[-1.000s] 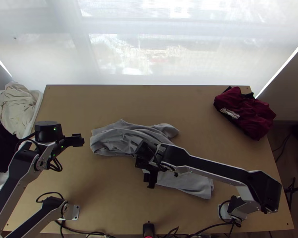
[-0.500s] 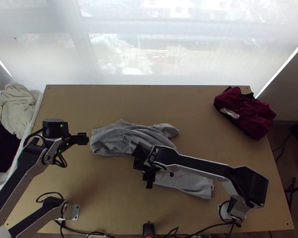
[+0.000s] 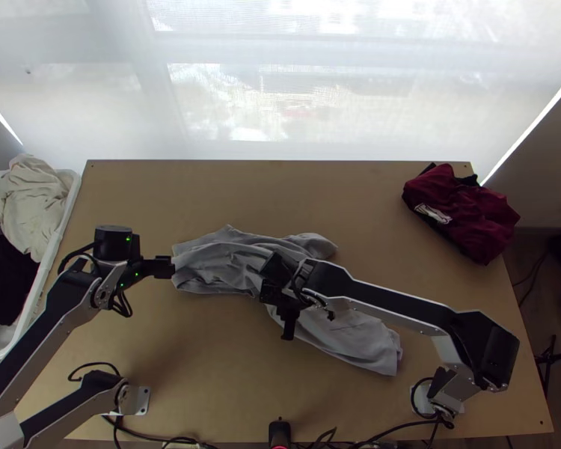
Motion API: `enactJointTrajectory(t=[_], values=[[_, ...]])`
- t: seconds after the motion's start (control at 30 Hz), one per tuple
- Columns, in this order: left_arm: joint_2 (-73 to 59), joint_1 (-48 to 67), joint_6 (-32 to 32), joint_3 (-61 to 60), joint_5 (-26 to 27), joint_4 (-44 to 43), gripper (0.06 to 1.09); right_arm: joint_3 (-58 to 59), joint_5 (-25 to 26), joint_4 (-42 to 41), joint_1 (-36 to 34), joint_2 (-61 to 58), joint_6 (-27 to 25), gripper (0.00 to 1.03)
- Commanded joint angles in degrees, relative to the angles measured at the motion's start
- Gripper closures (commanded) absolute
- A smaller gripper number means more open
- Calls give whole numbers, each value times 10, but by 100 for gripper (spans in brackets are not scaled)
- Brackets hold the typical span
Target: Fold the t-shirt
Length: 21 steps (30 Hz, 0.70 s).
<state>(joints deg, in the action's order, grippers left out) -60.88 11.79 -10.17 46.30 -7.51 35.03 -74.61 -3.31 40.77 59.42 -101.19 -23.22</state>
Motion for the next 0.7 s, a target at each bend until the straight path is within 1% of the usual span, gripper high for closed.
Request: enactJointTrajectory(t=[0.0,0.13,0.17,0.23,0.3,0.33,0.37,0.43,0.47,0.5,0.6,0.63,0.67], values=[[-7,39,23,-21,1,11,17,-7,1,11,-37,46,-9,100],[-40,69,22,-23,0,30,18,-11,1,17,-63,72,-13,100],[-53,73,21,-23,0,33,20,-11,1,18,-69,78,-17,100],[-80,77,16,-17,0,37,32,-12,2,21,-77,85,-19,100],[-108,82,10,-6,0,51,48,-12,4,24,-80,93,-24,100],[-122,82,10,-1,0,53,53,-12,5,26,-81,95,-24,100],[-138,82,7,5,-1,55,56,-12,5,27,-83,98,-28,100],[-155,81,6,11,-1,56,57,-12,7,28,-84,102,-30,100],[-161,81,6,12,-2,56,64,-13,7,31,-85,105,-31,100],[-166,81,6,16,-1,55,73,-14,8,32,-87,107,-31,100],[-177,82,4,25,-1,51,97,-16,9,35,-93,115,-34,100],[-180,82,4,28,-1,50,102,-16,10,36,-95,117,-36,100],[-181,82,3,32,-1,50,105,-16,11,37,-98,120,-38,100]])
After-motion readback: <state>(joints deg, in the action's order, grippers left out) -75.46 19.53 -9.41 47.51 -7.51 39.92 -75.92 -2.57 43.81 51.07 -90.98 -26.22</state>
